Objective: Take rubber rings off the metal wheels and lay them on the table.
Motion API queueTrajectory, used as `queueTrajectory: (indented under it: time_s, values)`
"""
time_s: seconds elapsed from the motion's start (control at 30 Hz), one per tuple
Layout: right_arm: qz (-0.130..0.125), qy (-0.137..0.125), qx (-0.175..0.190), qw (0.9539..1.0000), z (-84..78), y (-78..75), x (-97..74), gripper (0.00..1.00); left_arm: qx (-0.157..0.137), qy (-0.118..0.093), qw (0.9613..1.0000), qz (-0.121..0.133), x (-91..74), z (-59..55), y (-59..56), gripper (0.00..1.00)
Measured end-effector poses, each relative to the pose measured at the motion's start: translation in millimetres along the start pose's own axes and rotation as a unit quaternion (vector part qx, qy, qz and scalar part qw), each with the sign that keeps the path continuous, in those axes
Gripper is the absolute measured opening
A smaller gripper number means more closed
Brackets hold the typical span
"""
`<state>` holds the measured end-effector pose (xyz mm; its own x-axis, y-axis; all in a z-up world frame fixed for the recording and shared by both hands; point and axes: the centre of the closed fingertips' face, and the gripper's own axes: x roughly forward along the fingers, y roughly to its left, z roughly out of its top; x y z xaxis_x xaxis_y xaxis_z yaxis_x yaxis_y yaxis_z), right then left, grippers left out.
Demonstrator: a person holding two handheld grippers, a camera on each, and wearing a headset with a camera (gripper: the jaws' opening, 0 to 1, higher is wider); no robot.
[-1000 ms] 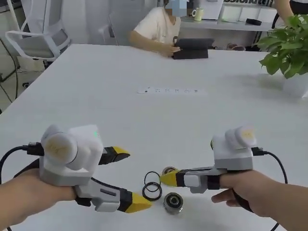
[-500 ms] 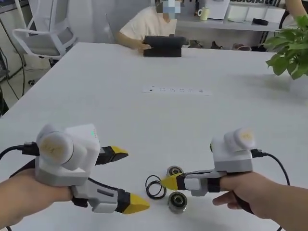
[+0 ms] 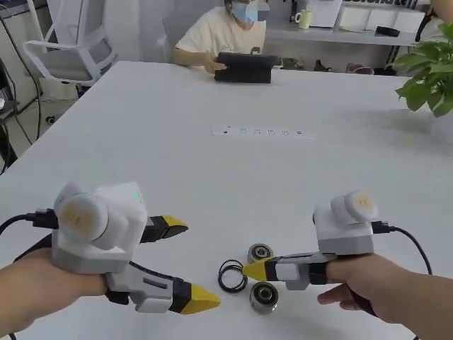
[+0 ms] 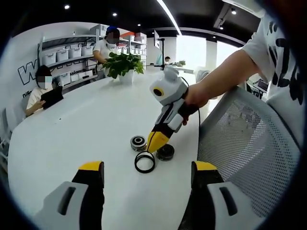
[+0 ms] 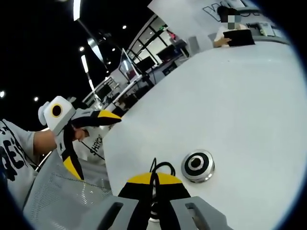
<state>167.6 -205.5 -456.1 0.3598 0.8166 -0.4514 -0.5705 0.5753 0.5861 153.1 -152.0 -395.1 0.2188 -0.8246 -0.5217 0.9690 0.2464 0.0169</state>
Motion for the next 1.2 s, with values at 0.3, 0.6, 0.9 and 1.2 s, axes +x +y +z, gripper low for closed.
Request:
queueTrajectory:
  time_s: [0.3,0.6,0.9,1.2]
  values:
    - [-0.018,0.008,-0.001,0.9998,-3.6,-8.1,0.5,0.0,-0.002,0.003,1.0,0.001,-0.1,-1.1,-0.2,0.71]
    - [-0.027,0.016,-0.011,0.9995,-6.7,-10.6,1.9,0.0,-0.004,0.006,1.0,0.002,-0.7,-3.4,0.1,0.7]
    - [-0.031,0.03,-0.039,0.9983,-11.1,-8.4,3.2,0.06,-0.004,0.011,0.9999,0.002,-0.3,-5.8,-0.3,0.7]
    - [-0.035,0.039,-0.067,0.9964,-12.3,-6.8,3.1,0.17,-0.006,0.013,0.9999,0.002,0.3,-7.2,-0.3,0.7]
